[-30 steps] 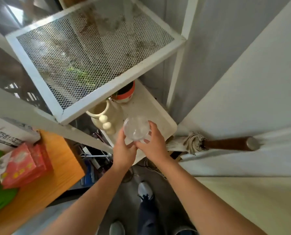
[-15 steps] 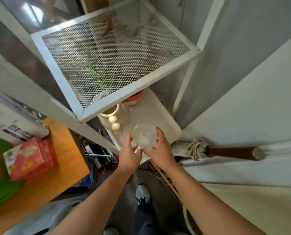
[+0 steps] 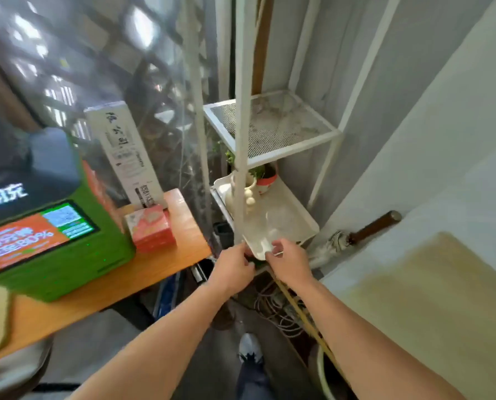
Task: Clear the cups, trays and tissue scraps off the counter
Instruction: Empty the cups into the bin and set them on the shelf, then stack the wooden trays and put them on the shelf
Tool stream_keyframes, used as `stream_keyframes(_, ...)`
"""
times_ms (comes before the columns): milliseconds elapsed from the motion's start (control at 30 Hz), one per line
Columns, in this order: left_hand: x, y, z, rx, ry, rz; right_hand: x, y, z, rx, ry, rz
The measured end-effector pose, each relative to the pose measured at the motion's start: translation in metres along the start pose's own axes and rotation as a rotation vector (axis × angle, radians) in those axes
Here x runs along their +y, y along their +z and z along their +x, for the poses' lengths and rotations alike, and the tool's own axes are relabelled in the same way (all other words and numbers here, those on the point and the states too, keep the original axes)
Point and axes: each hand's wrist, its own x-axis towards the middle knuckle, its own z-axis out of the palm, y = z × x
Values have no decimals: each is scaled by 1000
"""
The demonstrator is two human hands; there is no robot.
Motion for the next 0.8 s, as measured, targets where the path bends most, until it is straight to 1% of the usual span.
stream_keyframes(67,-28,-30,-54,40,-7,68,-32,21,-44,-52,-79,-41)
stream_keyframes(167,-84,-67,-135,133,-71,170,-78,69,-105,-192,-234,-152)
stream_keyframes(333,-176,-129,-263,317,-298,203,-161,158,-197,-389,-543,-378)
stream_keyframes(400,-204,-154,-307,385,-396,203,-195,185,-228,-444,-650,-431)
stream_keyframes(467,-228,-175,-347,453,-453,199,-227,209,-255,-482,-740,-452)
stream_keyframes(600,-266,-206,-407,576,-515,177,-275,248,-294,-490,-859,-480)
stream_keyframes(800,-308,-235,-438,592,-555,166,-313,292,-317,-542,-889,-533)
